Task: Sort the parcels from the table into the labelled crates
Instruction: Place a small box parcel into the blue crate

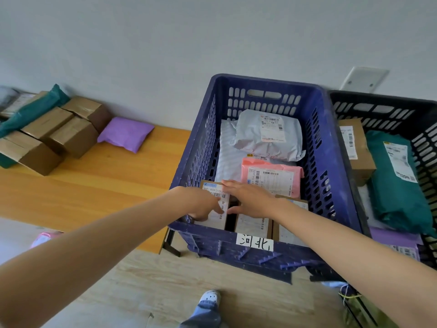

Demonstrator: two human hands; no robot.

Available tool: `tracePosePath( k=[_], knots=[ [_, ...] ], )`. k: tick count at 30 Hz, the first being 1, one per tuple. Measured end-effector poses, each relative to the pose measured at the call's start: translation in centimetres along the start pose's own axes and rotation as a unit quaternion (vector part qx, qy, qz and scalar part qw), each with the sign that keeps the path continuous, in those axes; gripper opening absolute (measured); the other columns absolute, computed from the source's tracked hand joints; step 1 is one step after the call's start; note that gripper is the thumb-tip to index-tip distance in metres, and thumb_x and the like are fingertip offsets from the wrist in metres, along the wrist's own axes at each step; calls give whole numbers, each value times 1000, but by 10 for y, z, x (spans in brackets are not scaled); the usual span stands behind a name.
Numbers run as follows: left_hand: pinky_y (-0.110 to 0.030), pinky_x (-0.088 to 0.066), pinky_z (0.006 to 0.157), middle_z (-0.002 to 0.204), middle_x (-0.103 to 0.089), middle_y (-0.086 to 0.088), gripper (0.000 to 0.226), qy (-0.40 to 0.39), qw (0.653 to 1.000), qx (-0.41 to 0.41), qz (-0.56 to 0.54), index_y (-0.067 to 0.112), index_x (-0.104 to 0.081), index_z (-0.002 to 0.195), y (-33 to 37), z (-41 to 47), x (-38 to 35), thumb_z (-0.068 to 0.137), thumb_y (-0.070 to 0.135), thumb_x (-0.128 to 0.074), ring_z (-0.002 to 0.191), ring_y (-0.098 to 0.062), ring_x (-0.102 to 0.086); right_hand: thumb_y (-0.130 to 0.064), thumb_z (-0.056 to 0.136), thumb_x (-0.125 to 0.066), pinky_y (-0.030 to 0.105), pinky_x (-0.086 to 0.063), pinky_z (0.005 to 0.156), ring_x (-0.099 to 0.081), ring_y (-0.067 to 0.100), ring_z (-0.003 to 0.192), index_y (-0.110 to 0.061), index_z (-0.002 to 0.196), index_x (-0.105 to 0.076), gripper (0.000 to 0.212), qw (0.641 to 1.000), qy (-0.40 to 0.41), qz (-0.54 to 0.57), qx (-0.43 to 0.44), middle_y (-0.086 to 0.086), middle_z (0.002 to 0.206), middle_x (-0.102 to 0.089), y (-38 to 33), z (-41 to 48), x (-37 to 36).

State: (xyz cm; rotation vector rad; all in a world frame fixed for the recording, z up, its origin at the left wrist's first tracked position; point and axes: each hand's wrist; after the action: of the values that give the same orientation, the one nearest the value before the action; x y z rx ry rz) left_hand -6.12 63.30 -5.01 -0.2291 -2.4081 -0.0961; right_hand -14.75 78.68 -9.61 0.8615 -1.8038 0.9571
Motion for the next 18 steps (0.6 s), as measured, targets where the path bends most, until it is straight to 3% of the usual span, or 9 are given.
tracePosePath(
  k=[4,8,11,14,18],
  knots=[
    [-43,-34,111,158,-24,4,47,35,999,-1,-4,37,-31,147,-1,-4,0,102,33,-41,137,-28,-36,-42,91,-60,43,-32,111,-23,16,145,-23,150,-29,69,999,12,33,-14,-9,160,-14,-3,-9,9],
    [-47,-33,110,152,-36,0,44,93,996,11,7,33,-34,147,6,-16,3,103,40,-34,138,-29,-34,-39,91,-62,43,-40,106,-46,20,131,-25,147,-35,64,995,36,89,-39,-7,157,-26,-4,-24,18],
    [-44,-25,115,152,-35,-3,45,176,983,48,21,29,-36,146,17,-29,6,104,41,-27,141,-28,-28,-40,90,-64,40,-40,105,-54,17,120,-28,146,-38,62,985,61,148,-56,-9,156,-28,-9,-34,20],
    [-43,-14,119,154,-31,-5,45,262,960,99,-1,27,-39,144,22,-42,10,104,41,-25,145,-25,-19,-40,91,-63,40,-35,111,-48,16,128,-26,147,-35,65,976,89,187,-70,-11,155,-30,-12,-37,28],
    [-43,-14,120,158,-23,-5,45,349,924,151,-47,27,-35,146,21,-63,14,104,40,-28,148,-24,-13,-34,93,-59,38,-28,116,-33,13,140,-21,146,-37,59,956,171,233,-48,-6,153,-35,-19,-36,48]
  ],
)
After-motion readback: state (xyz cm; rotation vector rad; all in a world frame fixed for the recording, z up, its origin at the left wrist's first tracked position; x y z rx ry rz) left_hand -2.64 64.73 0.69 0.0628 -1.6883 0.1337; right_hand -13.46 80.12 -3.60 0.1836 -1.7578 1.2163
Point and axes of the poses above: each hand's wrist, its own z-axis towards the middle knuckle, its own x-axis out of the back of the hand, y = z × x
